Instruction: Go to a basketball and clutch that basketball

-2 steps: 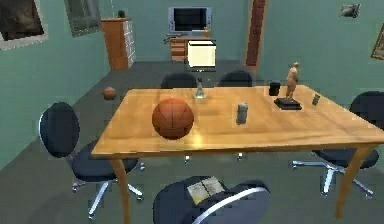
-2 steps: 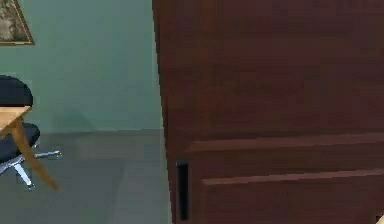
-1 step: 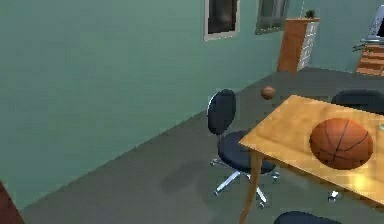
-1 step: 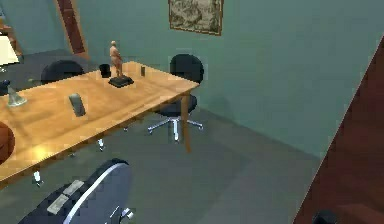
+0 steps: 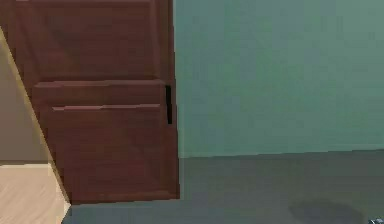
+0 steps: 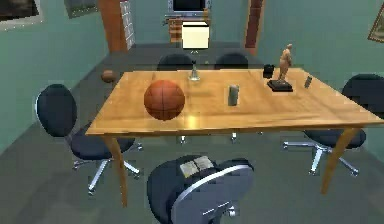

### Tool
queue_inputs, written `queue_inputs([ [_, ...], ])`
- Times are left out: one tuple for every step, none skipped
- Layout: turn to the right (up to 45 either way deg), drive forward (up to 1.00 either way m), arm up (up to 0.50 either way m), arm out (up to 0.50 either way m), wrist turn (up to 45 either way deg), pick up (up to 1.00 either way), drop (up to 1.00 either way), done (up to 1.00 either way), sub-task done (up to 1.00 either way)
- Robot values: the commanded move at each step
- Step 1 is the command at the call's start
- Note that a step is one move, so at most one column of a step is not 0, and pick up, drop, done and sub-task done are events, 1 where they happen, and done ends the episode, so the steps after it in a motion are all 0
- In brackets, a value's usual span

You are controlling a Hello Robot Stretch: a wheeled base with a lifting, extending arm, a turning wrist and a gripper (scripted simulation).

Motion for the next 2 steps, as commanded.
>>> queue_inputs([
  [45.0, 0.00, 0.00, 0.00, 0.0, 0.00, 0.00, 0.00, 0.00],
  [45.0, 0.00, 0.00, 0.00, 0.0, 0.00, 0.00, 0.00, 0.00],
])
